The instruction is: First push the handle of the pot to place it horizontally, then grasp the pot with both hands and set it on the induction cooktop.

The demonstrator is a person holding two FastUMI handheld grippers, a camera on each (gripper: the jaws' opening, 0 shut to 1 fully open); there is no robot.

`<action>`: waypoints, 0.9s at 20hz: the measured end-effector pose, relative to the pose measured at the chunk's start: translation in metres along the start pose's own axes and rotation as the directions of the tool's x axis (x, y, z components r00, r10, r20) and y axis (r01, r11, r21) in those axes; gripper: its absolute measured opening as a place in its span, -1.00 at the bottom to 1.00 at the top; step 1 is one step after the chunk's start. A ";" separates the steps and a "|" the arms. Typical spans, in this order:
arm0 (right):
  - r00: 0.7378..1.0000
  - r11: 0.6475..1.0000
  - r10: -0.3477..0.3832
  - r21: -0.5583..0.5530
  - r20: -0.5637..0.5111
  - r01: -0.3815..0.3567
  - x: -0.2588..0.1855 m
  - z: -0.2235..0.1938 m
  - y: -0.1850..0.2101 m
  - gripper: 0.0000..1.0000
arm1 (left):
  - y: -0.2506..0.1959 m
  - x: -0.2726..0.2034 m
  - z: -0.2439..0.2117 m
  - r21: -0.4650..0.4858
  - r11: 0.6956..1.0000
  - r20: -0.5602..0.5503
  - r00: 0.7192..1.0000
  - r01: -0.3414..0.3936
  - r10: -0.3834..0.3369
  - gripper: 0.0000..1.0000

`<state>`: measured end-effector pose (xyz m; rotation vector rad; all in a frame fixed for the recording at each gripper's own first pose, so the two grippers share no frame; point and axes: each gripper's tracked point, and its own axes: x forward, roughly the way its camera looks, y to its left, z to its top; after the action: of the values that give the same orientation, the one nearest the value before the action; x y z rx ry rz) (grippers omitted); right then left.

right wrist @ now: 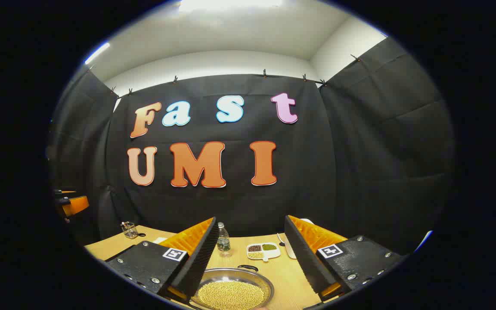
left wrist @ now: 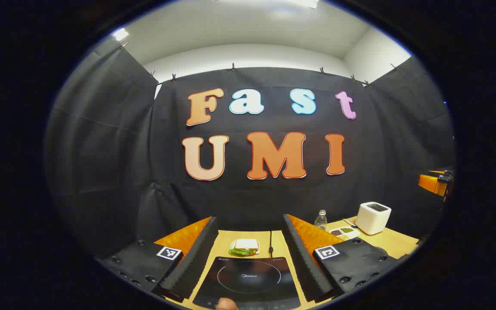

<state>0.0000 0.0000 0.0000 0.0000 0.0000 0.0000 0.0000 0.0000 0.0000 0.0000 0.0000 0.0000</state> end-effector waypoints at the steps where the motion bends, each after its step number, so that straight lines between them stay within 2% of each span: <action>1: 1.000 1.000 -0.004 -0.007 0.002 0.004 0.000 0.002 -0.002 1.00 | 0.000 0.000 0.002 -0.005 1.000 0.003 1.000 0.002 -0.002 0.94; 2: 1.000 1.000 -0.005 -0.011 0.005 0.005 -0.001 0.003 -0.002 0.90 | -0.001 -0.001 0.004 -0.010 1.000 0.004 1.000 0.007 -0.007 0.94; 8: 1.000 1.000 0.001 -0.010 0.001 -0.001 -0.004 0.002 -0.002 0.90 | -0.003 -0.001 -0.004 -0.012 1.000 -0.023 0.999 0.026 -0.026 0.94; 18: 1.000 0.999 0.013 -0.051 -0.003 -0.013 -0.009 0.001 0.007 0.89 | 0.009 -0.008 0.001 -0.009 1.000 -0.007 1.000 -0.002 0.002 0.94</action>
<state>-0.0092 0.0069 0.0006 -0.0508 0.0030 0.0134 -0.0079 0.0094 0.0013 -0.0089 0.0071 0.0020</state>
